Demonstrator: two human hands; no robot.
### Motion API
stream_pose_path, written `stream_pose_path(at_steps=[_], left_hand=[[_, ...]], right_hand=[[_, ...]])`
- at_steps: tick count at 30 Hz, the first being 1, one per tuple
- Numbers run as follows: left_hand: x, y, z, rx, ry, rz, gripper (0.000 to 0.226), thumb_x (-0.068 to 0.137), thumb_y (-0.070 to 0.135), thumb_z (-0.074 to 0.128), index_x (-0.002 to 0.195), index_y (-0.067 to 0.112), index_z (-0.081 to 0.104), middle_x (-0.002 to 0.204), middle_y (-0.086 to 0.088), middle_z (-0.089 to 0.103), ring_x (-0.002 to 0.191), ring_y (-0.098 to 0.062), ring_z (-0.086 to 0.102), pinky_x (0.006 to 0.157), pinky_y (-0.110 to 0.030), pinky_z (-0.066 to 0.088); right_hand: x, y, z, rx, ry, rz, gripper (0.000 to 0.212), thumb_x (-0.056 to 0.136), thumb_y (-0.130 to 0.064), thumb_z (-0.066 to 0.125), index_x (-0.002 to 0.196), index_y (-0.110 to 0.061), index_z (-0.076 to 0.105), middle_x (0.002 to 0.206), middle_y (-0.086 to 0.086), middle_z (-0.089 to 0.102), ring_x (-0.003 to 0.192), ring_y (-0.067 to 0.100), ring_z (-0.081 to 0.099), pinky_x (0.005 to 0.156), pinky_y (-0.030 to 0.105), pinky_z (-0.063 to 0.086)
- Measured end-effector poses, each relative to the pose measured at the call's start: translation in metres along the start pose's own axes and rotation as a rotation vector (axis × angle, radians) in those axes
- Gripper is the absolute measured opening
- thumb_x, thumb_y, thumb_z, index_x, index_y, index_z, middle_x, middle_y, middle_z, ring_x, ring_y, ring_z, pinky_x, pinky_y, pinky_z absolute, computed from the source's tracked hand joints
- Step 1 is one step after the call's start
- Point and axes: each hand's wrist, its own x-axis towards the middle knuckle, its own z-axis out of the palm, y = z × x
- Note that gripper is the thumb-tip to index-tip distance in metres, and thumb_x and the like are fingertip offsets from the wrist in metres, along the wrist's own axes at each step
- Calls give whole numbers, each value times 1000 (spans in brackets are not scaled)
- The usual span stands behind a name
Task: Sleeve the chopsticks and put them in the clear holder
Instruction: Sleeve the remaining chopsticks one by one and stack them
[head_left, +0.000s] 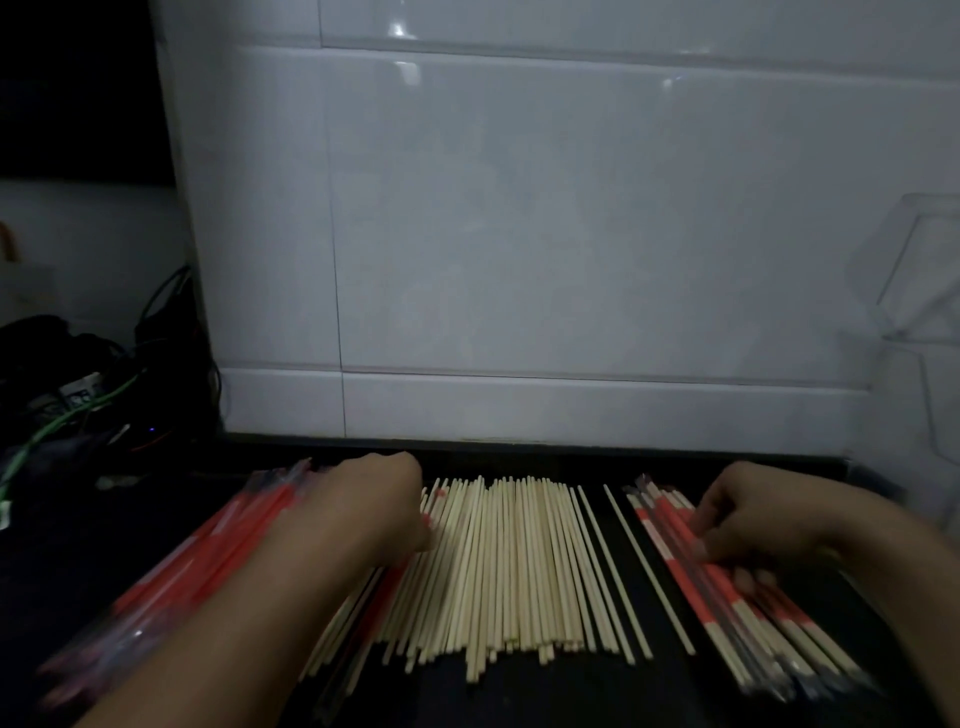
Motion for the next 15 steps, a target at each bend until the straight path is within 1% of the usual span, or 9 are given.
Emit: stream_pose_path(at_steps=[2, 4, 7, 9, 10, 11, 12, 14, 15], left_hand=[[-1, 0, 2, 13, 2, 6, 29, 90, 40, 64, 84, 21, 43, 91, 1, 59, 80, -17, 52, 68, -28, 41], [0, -1, 3, 17, -1, 5, 23, 91, 35, 64, 90, 20, 46, 93, -1, 58, 82, -18, 53, 69, -28, 41], [3, -2, 5, 2, 10, -4, 15, 94, 30, 60, 95, 20, 49, 97, -2, 59, 84, -18, 55, 69, -27, 41], [6, -2, 7, 6, 13, -5, 14, 96, 30, 57, 93, 20, 47, 95, -1, 59, 81, -17, 53, 67, -27, 41], [7, -2, 8, 6, 12, -5, 14, 96, 29, 56, 92, 19, 47, 88, 1, 56, 79, -17, 52, 65, -26, 40], [8, -2, 8, -3, 9, -6, 15, 96, 29, 56, 90, 18, 48, 81, 3, 52, 77, -16, 52, 61, -25, 39], [9, -2, 9, -20, 8, -9, 17, 96, 31, 56, 87, 18, 48, 76, 4, 49, 75, -15, 52, 57, -24, 37], [9, -3, 6, -74, 24, -20, 24, 95, 36, 56, 80, 17, 51, 71, 3, 50, 69, -14, 52, 54, -25, 37], [8, -3, 4, -107, 44, -26, 25, 94, 37, 57, 80, 17, 55, 72, 2, 52, 67, -13, 53, 56, -25, 41]], right_hand=[[0, -1, 1, -18, -16, 3, 10, 87, -3, 69, 97, -1, 68, 64, 12, 70, 54, 17, 65, 51, 25, 50], [1, -1, 2, -60, 1, 14, 12, 84, -6, 72, 96, -3, 68, 68, 11, 72, 56, 17, 67, 54, 26, 53], [5, 0, 5, -153, 146, 3, 9, 79, -9, 76, 86, -13, 72, 78, 6, 74, 67, 16, 70, 65, 30, 59], [8, -2, 8, -196, 252, -32, 6, 80, -11, 73, 82, -16, 73, 80, 4, 73, 74, 16, 70, 72, 32, 60], [8, -4, 9, -192, 292, -58, 5, 82, -11, 70, 81, -15, 73, 78, 4, 73, 73, 16, 70, 69, 30, 59], [9, -6, 12, -185, 331, -92, 7, 84, -13, 68, 79, -15, 73, 75, 3, 72, 70, 14, 68, 62, 26, 55], [9, -10, 15, -177, 375, -137, 10, 85, -15, 67, 76, -15, 72, 71, 1, 71, 67, 12, 66, 56, 22, 49], [9, -18, 24, -168, 455, -242, 13, 84, -22, 68, 71, -21, 69, 69, -7, 67, 67, 7, 64, 54, 19, 40], [8, -23, 30, -160, 470, -288, 12, 84, -26, 69, 71, -24, 68, 70, -10, 65, 69, 4, 62, 55, 18, 39]])
